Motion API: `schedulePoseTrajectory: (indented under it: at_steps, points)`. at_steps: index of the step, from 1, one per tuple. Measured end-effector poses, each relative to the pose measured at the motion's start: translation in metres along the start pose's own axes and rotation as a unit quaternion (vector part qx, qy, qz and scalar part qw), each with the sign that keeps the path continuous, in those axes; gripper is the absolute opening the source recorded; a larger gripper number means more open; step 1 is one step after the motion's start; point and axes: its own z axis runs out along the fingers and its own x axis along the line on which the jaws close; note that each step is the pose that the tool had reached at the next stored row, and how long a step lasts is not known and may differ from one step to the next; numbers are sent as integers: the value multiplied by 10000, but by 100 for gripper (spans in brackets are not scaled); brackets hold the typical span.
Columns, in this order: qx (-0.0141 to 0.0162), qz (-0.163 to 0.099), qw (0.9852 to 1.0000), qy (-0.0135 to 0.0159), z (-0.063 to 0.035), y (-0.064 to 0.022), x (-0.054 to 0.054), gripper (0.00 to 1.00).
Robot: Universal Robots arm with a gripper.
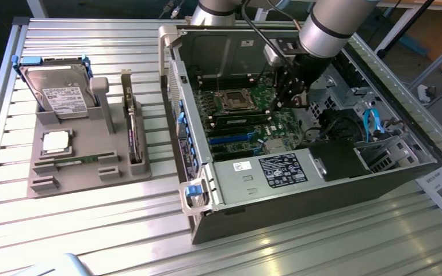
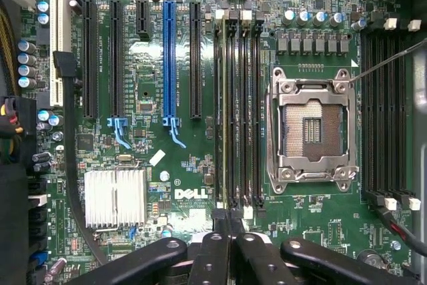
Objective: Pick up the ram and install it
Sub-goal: 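Press down the ram until it locks into place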
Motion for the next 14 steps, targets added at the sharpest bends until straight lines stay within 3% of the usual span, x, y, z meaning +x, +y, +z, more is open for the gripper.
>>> schedulePoseTrajectory:
  at_steps: [4,14]
  points:
    - [0,-1,10000,1,3,50,1,10]
    - [5,0,10000,1,24,414,6,10]
